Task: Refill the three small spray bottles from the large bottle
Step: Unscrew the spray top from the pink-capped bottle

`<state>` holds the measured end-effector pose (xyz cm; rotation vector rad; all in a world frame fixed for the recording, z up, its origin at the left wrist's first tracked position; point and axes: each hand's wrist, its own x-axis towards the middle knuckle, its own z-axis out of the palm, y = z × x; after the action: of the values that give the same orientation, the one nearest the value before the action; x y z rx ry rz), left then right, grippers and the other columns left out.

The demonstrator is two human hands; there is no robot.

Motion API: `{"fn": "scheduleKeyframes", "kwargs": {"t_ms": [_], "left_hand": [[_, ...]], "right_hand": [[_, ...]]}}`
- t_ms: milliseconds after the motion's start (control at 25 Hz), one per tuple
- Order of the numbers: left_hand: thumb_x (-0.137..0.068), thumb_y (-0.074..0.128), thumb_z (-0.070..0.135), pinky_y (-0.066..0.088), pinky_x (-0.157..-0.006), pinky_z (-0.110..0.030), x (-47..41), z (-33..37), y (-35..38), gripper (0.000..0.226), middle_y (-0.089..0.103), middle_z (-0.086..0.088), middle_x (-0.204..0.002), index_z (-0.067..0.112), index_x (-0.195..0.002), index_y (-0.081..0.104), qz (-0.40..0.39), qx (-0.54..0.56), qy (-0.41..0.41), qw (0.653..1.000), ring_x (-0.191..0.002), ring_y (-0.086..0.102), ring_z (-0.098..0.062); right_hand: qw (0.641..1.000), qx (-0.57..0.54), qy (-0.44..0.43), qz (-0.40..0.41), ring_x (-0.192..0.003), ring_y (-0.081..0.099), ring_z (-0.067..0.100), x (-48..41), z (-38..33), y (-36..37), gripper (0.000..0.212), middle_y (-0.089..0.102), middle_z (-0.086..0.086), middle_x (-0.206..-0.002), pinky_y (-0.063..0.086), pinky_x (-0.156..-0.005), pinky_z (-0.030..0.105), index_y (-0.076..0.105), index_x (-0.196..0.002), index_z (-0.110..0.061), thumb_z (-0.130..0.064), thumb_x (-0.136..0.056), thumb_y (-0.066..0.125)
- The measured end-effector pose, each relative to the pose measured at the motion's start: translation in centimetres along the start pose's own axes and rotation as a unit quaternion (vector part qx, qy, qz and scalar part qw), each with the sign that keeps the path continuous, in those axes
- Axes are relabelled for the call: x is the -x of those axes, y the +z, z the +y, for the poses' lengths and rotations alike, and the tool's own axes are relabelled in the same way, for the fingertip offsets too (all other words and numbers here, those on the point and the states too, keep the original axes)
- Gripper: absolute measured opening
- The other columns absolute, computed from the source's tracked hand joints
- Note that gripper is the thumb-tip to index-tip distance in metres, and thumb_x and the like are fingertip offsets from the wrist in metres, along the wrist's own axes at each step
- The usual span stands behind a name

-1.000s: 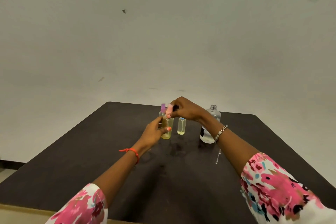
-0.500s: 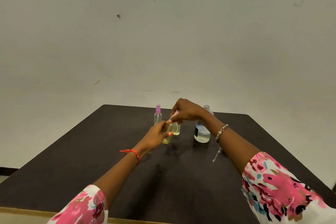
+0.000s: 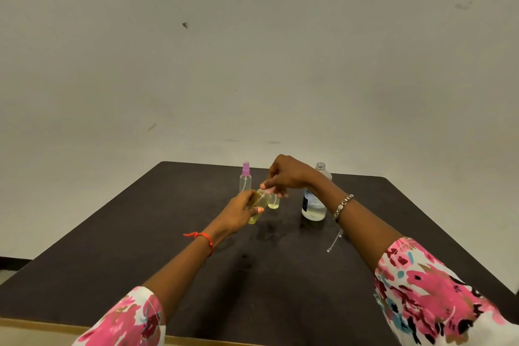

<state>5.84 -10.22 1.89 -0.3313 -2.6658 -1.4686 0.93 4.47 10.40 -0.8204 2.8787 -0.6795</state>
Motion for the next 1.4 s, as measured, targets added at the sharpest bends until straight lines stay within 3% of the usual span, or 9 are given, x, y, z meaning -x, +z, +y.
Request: {"fn": "scheduleKeyframes", "kwargs": {"t_ms": [120,320,440,560,800,1000,1240,1320,1400], "left_hand": [[-0.09,0.052,0.011,0.039,-0.09,-0.026,-0.1,-0.5,-0.2,0.039,0.049,-0.011,-0.126,0.006,-0.127,0.042,-0.015,-0.014,-0.008,1.0,-0.106,0.046,-0.015],[-0.091,0.05,0.009,0.04,-0.094,-0.03,-0.1,-1.5,-0.4,0.04,0.047,-0.004,-0.114,0.001,-0.129,0.041,-0.027,-0.004,-0.035,0.999,-0.105,0.046,-0.015],[-0.089,0.053,0.007,0.042,-0.092,-0.031,-0.1,-2.7,-0.9,0.036,0.052,-0.013,-0.12,0.001,-0.124,0.045,0.02,0.001,-0.075,0.997,-0.101,0.047,-0.017],[-0.087,0.056,0.007,0.044,-0.092,-0.037,-0.2,-4.0,-1.8,0.034,0.054,-0.02,-0.123,-0.001,-0.119,0.048,0.107,0.023,-0.121,0.987,-0.098,0.049,-0.02],[-0.088,0.055,0.008,0.045,-0.087,-0.033,-0.5,-3.6,-1.7,0.034,0.052,-0.017,-0.124,0.001,-0.12,0.045,0.148,0.071,-0.124,0.979,-0.1,0.05,-0.02],[-0.088,0.056,0.008,0.046,-0.088,-0.032,-0.9,-2.6,-0.5,0.033,0.053,-0.016,-0.125,0.003,-0.12,0.046,0.133,0.106,-0.103,0.98,-0.107,0.053,-0.023],[-0.089,0.055,0.008,0.044,-0.084,-0.028,-1.1,-2.4,0.4,0.034,0.053,-0.015,-0.125,0.003,-0.121,0.045,0.122,0.11,-0.099,0.981,-0.102,0.051,-0.017],[-0.088,0.055,0.008,0.045,-0.085,-0.028,-1.1,-2.3,0.7,0.034,0.052,-0.015,-0.126,0.003,-0.121,0.045,0.116,0.11,-0.099,0.982,-0.105,0.053,-0.02],[-0.088,0.055,0.008,0.045,-0.087,-0.029,-1.1,-2.2,1.0,0.036,0.052,-0.015,-0.127,0.003,-0.122,0.044,0.111,0.112,-0.1,0.982,-0.112,0.053,-0.024]], "right_hand": [[0.999,0.004,-0.048,-0.012,-0.057,0.061,0.011,0.3,0.0,-0.1,0.016,0.072,0.021,-0.087,0.048,-0.065,0.02,0.07,-0.089,0.001,-0.01,-0.077,0.07],[0.996,-0.009,-0.082,0.039,-0.081,0.057,0.017,0.5,0.4,-0.1,0.022,0.07,0.017,-0.096,0.045,-0.068,0.022,0.072,-0.087,-0.002,0.005,-0.066,0.07],[0.984,-0.143,-0.01,0.108,-0.076,0.061,0.02,0.4,2.4,0.3,0.025,0.067,0.022,-0.102,0.054,-0.066,0.024,0.067,-0.095,0.006,0.006,-0.071,0.069],[0.955,-0.262,0.088,0.112,-0.066,0.064,0.02,1.0,4.8,2.4,0.024,0.064,0.031,-0.104,0.058,-0.059,0.021,0.062,-0.1,0.013,0.008,-0.077,0.064],[0.981,-0.125,0.12,0.092,-0.08,0.058,0.013,1.8,6.8,8.2,0.032,0.069,0.017,-0.102,0.042,-0.063,0.012,0.068,-0.099,0.0,-0.002,-0.068,0.076],[0.983,-0.106,0.132,0.073,-0.089,0.058,0.017,1.9,7.1,9.8,0.038,0.067,0.016,-0.105,0.043,-0.076,0.021,0.067,-0.102,-0.003,-0.003,-0.066,0.078],[0.983,-0.111,0.131,0.067,-0.089,0.06,0.017,1.7,7.5,9.4,0.038,0.067,0.016,-0.107,0.044,-0.074,0.022,0.064,-0.106,0.002,-0.01,-0.071,0.076],[0.978,-0.131,0.125,0.101,-0.083,0.058,0.013,2.1,7.4,9.1,0.03,0.068,0.016,-0.102,0.045,-0.069,0.021,0.067,-0.101,0.002,-0.013,-0.075,0.072],[0.96,-0.169,0.1,0.201,-0.074,0.059,0.013,2.5,7.4,8.6,0.018,0.07,0.017,-0.089,0.047,-0.065,0.021,0.069,-0.089,0.002,-0.013,-0.079,0.069]]}}
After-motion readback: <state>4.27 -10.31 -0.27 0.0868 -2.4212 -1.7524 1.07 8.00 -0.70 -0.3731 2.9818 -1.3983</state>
